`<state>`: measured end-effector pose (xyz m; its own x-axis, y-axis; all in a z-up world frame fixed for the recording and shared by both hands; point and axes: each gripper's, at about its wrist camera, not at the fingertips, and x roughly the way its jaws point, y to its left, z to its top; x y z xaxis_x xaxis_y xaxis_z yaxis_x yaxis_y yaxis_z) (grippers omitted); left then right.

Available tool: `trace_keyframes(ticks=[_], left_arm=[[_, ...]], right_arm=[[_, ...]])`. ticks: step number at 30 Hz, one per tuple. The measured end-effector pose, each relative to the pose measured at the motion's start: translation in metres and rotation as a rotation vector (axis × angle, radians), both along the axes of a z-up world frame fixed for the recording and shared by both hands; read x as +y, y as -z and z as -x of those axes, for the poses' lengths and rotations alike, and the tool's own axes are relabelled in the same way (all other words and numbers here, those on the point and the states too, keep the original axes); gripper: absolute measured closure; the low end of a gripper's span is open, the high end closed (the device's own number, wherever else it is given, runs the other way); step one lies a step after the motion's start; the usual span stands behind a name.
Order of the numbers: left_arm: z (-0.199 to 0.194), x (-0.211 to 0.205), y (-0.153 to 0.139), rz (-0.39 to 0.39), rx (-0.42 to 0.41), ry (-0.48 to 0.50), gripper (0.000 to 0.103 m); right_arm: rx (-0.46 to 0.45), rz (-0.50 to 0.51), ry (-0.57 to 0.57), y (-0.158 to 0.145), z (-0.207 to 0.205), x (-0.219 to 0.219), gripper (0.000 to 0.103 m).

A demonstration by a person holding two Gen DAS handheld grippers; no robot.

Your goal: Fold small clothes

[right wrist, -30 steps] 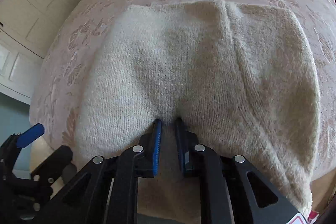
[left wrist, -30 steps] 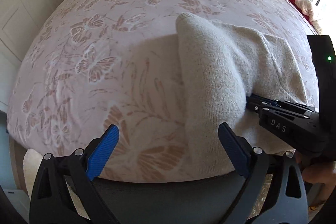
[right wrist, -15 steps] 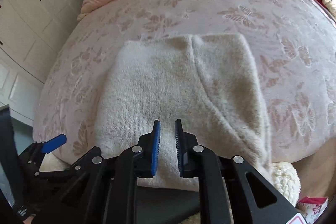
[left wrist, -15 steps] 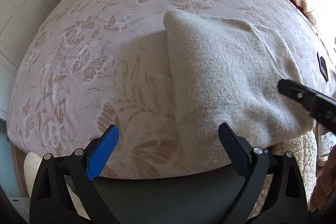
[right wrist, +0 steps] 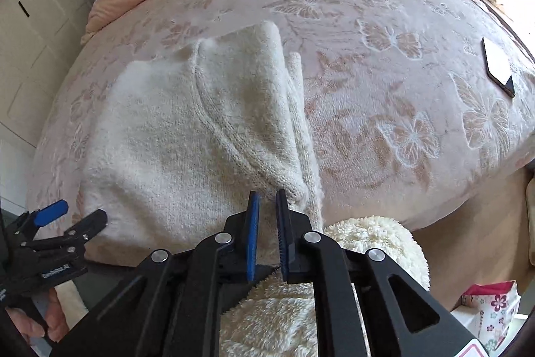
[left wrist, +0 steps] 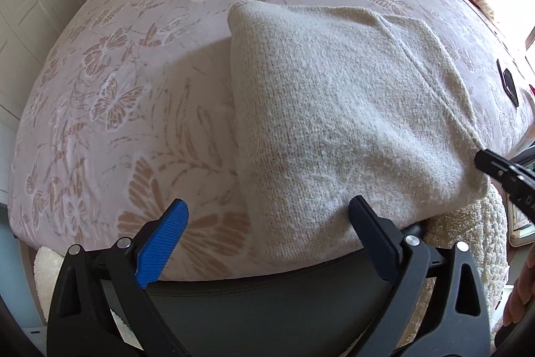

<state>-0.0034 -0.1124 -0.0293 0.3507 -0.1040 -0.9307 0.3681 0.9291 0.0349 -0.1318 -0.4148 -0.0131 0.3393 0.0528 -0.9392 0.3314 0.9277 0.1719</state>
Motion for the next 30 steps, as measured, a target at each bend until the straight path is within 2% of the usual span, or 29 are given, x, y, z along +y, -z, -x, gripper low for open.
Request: trace_keyframes(ticks=[1,2,4,6,7,8,10,15,18,21,24,25,27,30], left_arm=[[0.0,-0.001,0.001,0.003,0.01,-0.003,0.008],[0.0,-0.002,0.001,0.007,0.021,-0.004,0.008],[0.002,-0.003,-0.007,0.041,0.012,0.012,0.009],[0.003,-0.007,-0.017,0.071,-0.022,0.038,0.007],[0.0,-0.008,-0.02,0.09,-0.032,0.044,0.005],[-0.004,-0.01,-0.021,0.108,-0.032,0.041,0.005],[-0.019,-0.013,-0.016,0.157,0.021,0.028,0.005],[-0.063,-0.008,0.017,0.239,0.165,-0.09,0.005],[-0.081,-0.001,0.038,0.332,0.259,-0.132,0.005],[-0.09,-0.003,0.059,0.391,0.345,-0.147,0.005],[-0.088,-0.011,0.058,0.374,0.304,-0.13,0.005],[-0.086,-0.016,0.057,0.352,0.292,-0.116,0.005],[-0.083,-0.027,0.051,0.306,0.266,-0.091,0.005],[-0.076,-0.043,0.041,0.218,0.233,-0.043,0.007]], right_arm=[[0.009,-0.01,0.005,0.006,0.001,0.001,0.099],[-0.011,-0.019,0.017,-0.001,0.003,0.002,0.098],[-0.08,-0.059,0.035,-0.023,0.006,0.0,0.089],[-0.141,-0.096,0.066,-0.039,0.007,-0.006,0.058],[-0.171,-0.086,0.079,-0.044,0.005,-0.009,0.035],[-0.187,-0.071,0.083,-0.046,0.0,-0.012,0.03],[-0.168,-0.067,0.073,-0.039,-0.013,-0.019,0.03],[-0.086,-0.196,0.097,0.004,-0.04,-0.036,0.028],[-0.062,-0.287,0.092,0.026,-0.048,-0.036,0.026],[-0.063,-0.369,0.111,0.041,-0.051,-0.034,0.017],[-0.083,-0.418,0.125,0.047,-0.054,-0.035,0.012],[-0.088,-0.429,0.13,0.047,-0.055,-0.034,0.008],[-0.092,-0.42,0.123,0.047,-0.059,-0.031,0.008],[-0.083,-0.381,0.111,0.043,-0.064,-0.023,0.022]])
